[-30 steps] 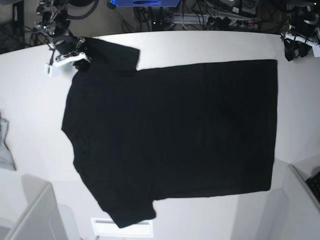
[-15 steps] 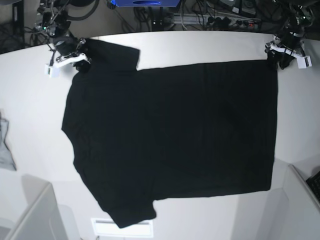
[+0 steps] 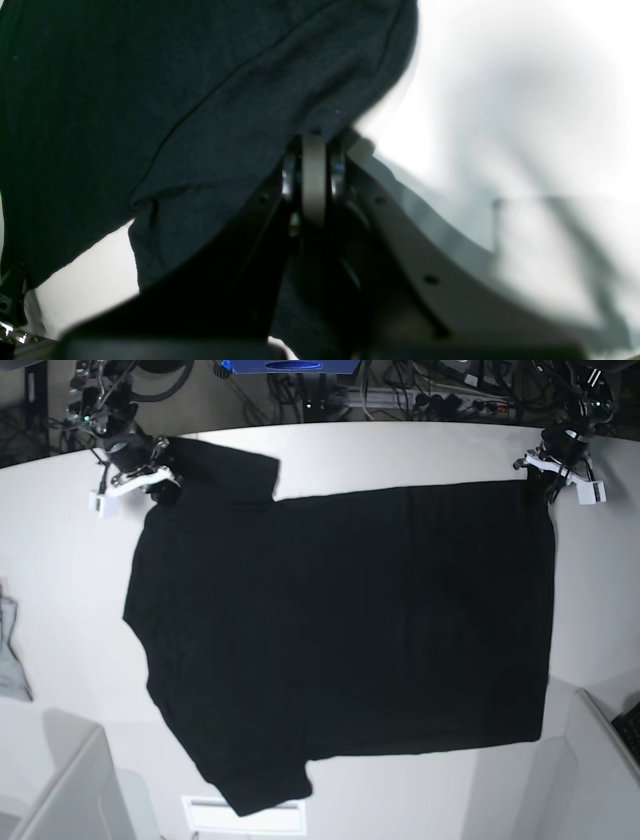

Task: Fold the T-shirt properly
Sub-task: 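Grasp the opposite shoulder corner with the left gripper, then pull both shoulder corners apart to stretch the shirt's collar edge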

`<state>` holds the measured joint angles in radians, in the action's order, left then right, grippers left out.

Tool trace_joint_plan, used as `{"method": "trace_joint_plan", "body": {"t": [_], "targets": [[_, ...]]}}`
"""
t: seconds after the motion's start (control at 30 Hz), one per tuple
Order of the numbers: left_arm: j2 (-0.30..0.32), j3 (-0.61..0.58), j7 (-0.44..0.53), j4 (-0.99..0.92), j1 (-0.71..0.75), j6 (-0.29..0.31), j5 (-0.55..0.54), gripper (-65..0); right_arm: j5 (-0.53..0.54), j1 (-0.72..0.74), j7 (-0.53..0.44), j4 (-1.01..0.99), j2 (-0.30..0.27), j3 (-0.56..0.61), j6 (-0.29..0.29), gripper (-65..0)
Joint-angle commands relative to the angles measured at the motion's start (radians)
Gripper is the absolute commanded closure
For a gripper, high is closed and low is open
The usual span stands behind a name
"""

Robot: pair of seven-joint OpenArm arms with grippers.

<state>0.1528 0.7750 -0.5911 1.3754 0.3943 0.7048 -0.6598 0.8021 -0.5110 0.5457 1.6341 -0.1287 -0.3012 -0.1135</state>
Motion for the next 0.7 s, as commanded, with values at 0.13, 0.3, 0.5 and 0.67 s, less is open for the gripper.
{"method": "trace_joint_plan", "body": {"t": [0.13,0.3,0.5,0.67], "targets": [[0.008,0.002,-0.033,0.012,0.018,-0.007,0.028,0.0,-0.057,-0.024,0.055,-0.004,-0.009,-0.005,0.044,0.0],[0.011,0.007,-0.030,0.017,0.062,-0.007,0.028,0.0,-0.056,-0.073,0.055,0.078,-0.004,-0.006,0.042,0.0],[0.012,0.007,-0.026,0.091,0.136,-0.007,0.028,0.0,-0.056,-0.134,0.052,0.140,-0.004,-0.006,0.042,0.0],[0.009,0.008,-0.026,0.181,0.214,-0.007,0.028,0.0,-0.053,-0.185,0.052,0.220,-0.002,-0.006,0.042,0.0]]}}
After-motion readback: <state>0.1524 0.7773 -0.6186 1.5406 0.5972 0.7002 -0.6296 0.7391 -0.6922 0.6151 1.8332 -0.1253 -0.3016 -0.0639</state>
